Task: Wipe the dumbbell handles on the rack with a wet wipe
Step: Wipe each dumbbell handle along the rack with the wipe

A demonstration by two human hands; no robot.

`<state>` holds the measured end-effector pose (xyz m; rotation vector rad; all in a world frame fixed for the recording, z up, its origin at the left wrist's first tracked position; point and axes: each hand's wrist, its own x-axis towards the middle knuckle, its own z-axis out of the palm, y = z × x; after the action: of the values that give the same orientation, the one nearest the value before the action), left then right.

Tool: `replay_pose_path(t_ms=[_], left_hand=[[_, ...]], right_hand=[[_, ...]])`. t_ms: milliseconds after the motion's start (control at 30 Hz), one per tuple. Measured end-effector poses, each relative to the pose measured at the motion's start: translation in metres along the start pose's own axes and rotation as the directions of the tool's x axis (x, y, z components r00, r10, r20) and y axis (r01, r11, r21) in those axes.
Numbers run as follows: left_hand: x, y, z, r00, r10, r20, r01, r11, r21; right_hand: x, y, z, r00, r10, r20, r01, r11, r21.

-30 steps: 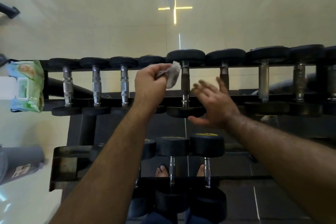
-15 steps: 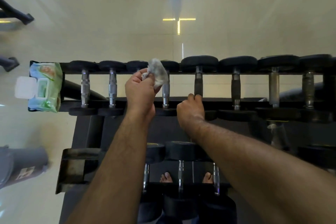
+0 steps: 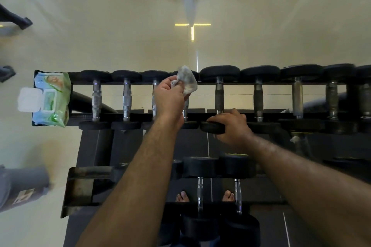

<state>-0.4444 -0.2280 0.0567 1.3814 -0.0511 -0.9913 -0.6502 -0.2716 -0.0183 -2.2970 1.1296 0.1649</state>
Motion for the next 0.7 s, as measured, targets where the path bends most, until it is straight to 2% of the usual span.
replay_pose_path(t_ms=[33,100,167,200,267,333,367,433,467,533,600,700], left_hand=[[0.001,-0.002,0.003,1.0,-0.001,0.015,0.001,1.0,0.008],[0.004,-0.01,0.01,0.999,0.002,0.037,-0.004,0.999,0.043],[0.009,-0.022,0.014,0.999,0.009,0.045,-0.014,0.992,0.124],[0.012,-0.029,0.015,0.999,0.012,0.047,-0.02,0.984,0.175],[0.02,-0.044,0.017,0.998,0.053,0.046,-0.064,0.952,0.3],[0.029,-0.056,0.023,0.978,0.188,0.089,-0.207,0.857,0.471],[0.031,-0.059,0.028,0.947,0.286,0.144,-0.316,0.769,0.555],[0.036,-0.063,0.041,0.833,0.472,0.291,-0.534,0.545,0.646],[0.04,-0.065,0.047,0.766,0.531,0.362,-0.611,0.428,0.666],[0.049,-0.07,0.053,0.672,0.584,0.455,-0.68,0.243,0.692],[0.059,-0.075,0.05,0.607,0.601,0.519,-0.716,0.131,0.686],[0.06,-0.084,0.039,0.476,0.596,0.647,-0.813,0.018,0.582]], right_hand=[[-0.001,0.001,-0.006,0.999,-0.037,0.002,0.037,0.999,-0.009],[-0.006,0.013,-0.019,0.985,-0.152,-0.085,0.142,0.983,-0.12],[-0.011,0.029,-0.034,0.973,-0.167,-0.16,0.118,0.953,-0.28],[-0.012,0.037,-0.042,0.982,-0.102,-0.158,0.043,0.94,-0.337],[-0.012,0.055,-0.057,0.988,0.125,-0.095,-0.152,0.915,-0.374],[-0.006,0.069,-0.062,0.955,0.294,-0.037,-0.29,0.902,-0.32],[-0.002,0.072,-0.062,0.942,0.337,-0.016,-0.328,0.906,-0.268],[0.005,0.07,-0.057,0.932,0.361,0.024,-0.352,0.92,-0.17],[0.006,0.069,-0.054,0.935,0.353,0.029,-0.346,0.928,-0.136],[0.007,0.067,-0.05,0.943,0.332,0.009,-0.329,0.939,-0.103],[0.005,0.066,-0.05,0.951,0.308,-0.014,-0.308,0.948,-0.083],[0.004,0.066,-0.053,0.955,0.294,-0.026,-0.296,0.952,-0.085]])
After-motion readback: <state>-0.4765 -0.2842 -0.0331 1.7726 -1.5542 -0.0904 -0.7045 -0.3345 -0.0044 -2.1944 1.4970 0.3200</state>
